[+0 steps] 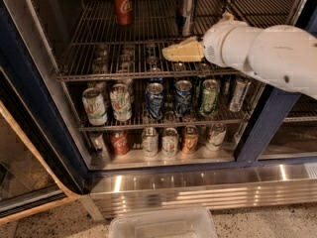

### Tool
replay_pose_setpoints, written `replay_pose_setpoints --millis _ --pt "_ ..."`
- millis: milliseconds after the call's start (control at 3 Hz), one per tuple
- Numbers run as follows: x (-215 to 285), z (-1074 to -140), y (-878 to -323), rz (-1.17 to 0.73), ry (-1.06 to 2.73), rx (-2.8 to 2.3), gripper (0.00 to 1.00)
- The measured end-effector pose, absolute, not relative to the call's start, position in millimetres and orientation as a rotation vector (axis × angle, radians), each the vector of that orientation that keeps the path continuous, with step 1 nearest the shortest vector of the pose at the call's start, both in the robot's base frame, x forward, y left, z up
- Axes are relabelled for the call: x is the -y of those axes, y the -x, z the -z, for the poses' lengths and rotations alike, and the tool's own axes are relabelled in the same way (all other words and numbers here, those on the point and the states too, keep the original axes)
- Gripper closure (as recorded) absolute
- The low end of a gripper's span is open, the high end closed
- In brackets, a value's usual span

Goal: Pick redbull can from top shelf of fridge

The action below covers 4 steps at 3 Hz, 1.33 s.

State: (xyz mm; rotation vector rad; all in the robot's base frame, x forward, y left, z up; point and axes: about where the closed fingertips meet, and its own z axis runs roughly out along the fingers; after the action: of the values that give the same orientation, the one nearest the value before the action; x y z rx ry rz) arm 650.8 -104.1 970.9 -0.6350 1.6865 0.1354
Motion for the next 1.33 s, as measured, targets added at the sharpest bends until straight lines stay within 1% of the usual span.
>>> replay_pose_setpoints --millis 333,667,1333 --pt "95.5 -971.4 -683.6 -0.145 0.599 -1.667 0.00" --pt "95.5 -971.4 -683.6 -0.145 0.599 -1.667 0.00" --pt "99.0 -977.4 -709.8 -0.107 0.588 -1.624 0.00"
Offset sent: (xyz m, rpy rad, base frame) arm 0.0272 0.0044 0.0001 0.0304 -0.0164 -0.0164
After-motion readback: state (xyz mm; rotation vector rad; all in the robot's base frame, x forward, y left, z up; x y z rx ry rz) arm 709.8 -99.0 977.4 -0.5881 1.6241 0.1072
